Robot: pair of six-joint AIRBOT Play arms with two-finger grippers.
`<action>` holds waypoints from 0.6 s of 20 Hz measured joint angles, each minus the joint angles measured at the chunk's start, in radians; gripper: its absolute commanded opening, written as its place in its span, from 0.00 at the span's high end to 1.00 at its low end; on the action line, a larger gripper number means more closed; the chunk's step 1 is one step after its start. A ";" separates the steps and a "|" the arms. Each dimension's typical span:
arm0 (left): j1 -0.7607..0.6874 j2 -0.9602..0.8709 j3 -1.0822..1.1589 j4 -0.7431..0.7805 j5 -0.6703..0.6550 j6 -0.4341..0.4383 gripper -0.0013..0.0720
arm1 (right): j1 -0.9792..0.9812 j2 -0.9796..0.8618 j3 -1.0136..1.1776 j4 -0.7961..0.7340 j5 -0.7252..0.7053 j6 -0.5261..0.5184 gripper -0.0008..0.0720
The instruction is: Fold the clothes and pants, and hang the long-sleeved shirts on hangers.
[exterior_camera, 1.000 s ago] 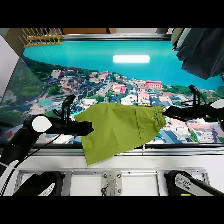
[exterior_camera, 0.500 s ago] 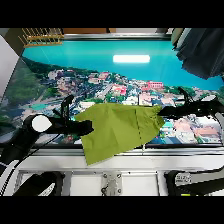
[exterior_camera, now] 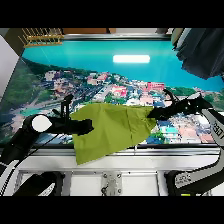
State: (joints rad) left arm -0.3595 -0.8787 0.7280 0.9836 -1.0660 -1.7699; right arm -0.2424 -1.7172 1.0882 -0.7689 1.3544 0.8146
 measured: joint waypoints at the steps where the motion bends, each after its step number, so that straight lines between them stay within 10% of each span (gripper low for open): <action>1: 0.000 0.000 0.000 0.000 0.001 -0.002 0.97 | 0.021 -0.001 0.000 0.000 0.001 0.000 0.00; 4: 0.000 0.000 0.000 0.002 0.003 -0.002 0.97 | 0.076 -0.003 0.000 0.003 0.000 0.000 0.03; 6: 0.000 0.000 0.000 0.003 0.003 -0.002 0.97 | 0.106 -0.004 0.000 0.006 -0.006 0.000 0.45; 10: 0.000 0.000 0.000 0.008 0.003 -0.002 0.97 | 0.149 -0.004 0.000 0.060 0.022 0.000 0.52; 11: 0.000 0.000 0.000 0.010 0.004 -0.002 0.97 | 0.156 -0.004 0.000 0.071 0.029 0.000 0.85; 12: 0.000 0.000 0.000 0.011 0.003 -0.002 0.97 | 0.164 -0.004 0.000 0.079 0.035 0.000 0.96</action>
State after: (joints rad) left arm -0.3595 -0.8787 0.7284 0.9951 -1.0626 -1.7714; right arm -0.0784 -1.7210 1.0882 -0.6903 1.3899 0.8146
